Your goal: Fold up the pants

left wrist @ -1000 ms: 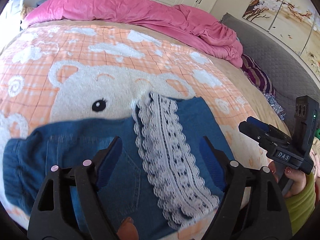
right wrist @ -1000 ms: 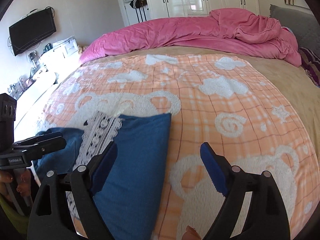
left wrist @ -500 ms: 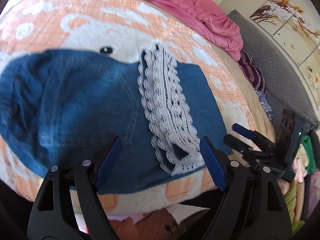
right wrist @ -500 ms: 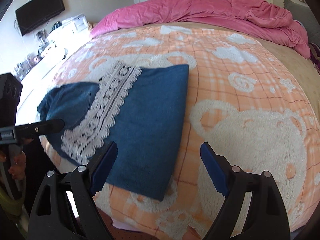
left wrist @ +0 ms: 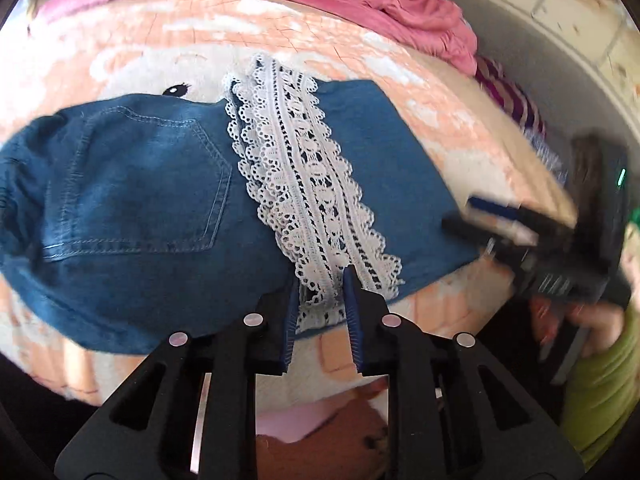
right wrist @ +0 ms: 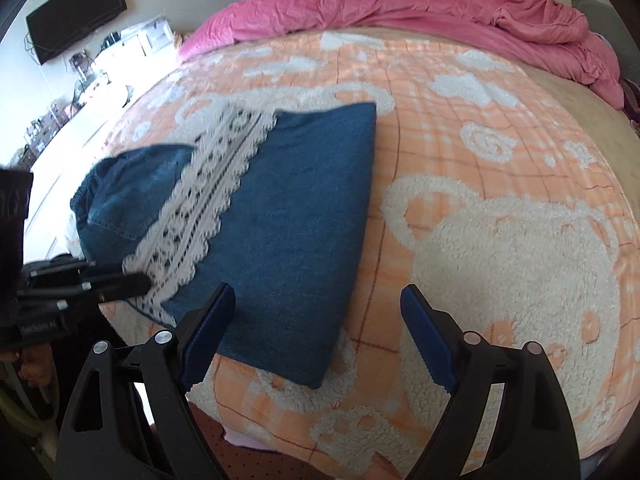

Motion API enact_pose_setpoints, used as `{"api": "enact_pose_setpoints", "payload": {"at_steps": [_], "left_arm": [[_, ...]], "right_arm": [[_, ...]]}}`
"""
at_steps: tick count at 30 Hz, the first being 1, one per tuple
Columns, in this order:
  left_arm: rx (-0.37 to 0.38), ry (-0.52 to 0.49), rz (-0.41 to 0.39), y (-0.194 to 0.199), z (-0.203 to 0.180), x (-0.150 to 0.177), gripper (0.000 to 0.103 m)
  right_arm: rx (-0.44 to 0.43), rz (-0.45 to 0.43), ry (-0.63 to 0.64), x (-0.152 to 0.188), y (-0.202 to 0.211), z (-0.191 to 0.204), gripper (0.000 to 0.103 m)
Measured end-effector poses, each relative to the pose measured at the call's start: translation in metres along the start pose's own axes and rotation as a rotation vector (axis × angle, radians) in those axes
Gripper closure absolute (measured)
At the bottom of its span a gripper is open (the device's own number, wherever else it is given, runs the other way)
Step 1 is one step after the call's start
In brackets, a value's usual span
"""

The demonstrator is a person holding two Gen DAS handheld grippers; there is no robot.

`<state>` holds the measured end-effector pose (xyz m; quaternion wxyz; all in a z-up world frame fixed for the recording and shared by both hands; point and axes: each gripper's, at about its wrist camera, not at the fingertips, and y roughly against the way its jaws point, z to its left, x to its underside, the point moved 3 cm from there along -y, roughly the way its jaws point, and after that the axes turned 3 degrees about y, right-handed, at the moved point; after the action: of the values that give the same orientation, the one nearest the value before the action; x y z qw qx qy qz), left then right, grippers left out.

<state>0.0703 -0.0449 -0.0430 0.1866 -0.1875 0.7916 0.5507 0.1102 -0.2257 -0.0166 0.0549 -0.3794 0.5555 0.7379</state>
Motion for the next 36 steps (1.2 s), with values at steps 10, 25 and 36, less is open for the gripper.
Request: {"api": "enact_pose_setpoints", "payload": {"at_steps": [10,25,36], "left_arm": [[-0.071,-0.042,-0.012,-0.007,-0.001,0.006,0.057],[-0.14,0.056,-0.153,0.051,0.036,-0.006,0.03],[-0.249,0.217,-0.206,0.095,0.116,0.01,0.021]], "right_arm": [[0.052,0.141,0.093,0.008,-0.032,0.012,0.019],[0.005,-0.111,0.1,-0.014,0.011,0.023,0.019],[0.007,-0.134,0.161,-0.02,0.006,0.041,0.019]]}}
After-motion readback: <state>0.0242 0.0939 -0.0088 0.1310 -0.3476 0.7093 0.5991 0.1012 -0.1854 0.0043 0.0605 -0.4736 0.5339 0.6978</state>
